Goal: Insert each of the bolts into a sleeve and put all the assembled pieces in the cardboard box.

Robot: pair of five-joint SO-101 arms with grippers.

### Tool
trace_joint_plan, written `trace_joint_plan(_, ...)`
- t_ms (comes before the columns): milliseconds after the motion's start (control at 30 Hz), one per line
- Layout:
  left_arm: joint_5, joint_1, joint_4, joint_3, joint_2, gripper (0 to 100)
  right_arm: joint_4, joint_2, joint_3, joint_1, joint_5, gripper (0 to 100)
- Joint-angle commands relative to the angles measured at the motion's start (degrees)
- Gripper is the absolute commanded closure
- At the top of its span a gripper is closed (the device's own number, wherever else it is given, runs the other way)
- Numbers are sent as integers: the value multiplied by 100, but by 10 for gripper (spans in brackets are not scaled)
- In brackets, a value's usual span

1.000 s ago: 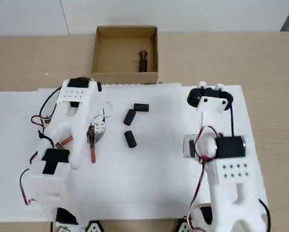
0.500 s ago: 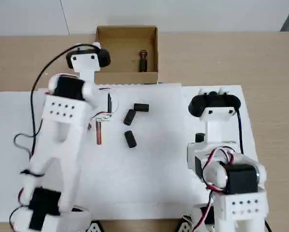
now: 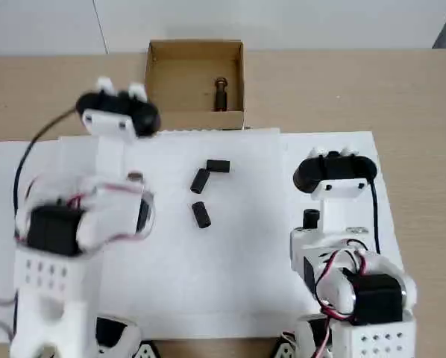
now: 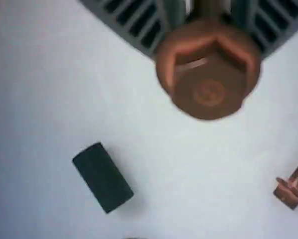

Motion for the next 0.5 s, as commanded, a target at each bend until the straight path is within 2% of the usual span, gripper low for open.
trace_joint_plan(0,-255,-9,-527,840,-1257,995,-321,-40,9,-295,0,995)
trace_joint_plan(167,-316,-9,-1591,2255,-2681,995,-1051,-48,422,-629,0,995)
trace_joint_plan(467,-281,-9,-2796,4145,-4440,995,-2862,-48,1565,-892,-9,995)
